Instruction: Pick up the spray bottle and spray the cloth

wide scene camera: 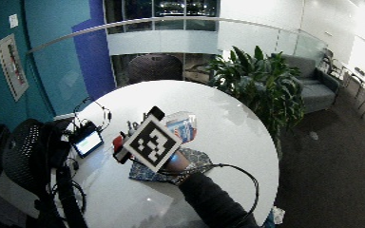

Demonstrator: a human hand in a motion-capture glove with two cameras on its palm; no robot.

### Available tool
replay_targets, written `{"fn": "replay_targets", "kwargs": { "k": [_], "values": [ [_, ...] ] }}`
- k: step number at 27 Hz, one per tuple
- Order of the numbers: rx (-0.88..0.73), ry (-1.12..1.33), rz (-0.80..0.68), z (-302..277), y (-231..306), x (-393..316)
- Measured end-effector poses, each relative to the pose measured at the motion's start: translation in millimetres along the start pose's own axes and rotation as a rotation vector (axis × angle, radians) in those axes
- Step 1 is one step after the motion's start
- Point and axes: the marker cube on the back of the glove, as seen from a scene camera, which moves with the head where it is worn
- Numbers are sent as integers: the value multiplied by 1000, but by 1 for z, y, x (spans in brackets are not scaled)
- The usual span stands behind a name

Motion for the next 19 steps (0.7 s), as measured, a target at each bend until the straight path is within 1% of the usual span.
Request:
{"fn": "replay_targets", "kwargs": {
  "k": [4, 11, 15, 19],
  "values": [
    [92, -209, 106, -12, -15, 1],
    [219, -738, 327, -16, -33, 1],
    [252, -890, 404, -5, -41, -4],
    [246, -1002, 463, 10, -47, -11]
  ]
}}
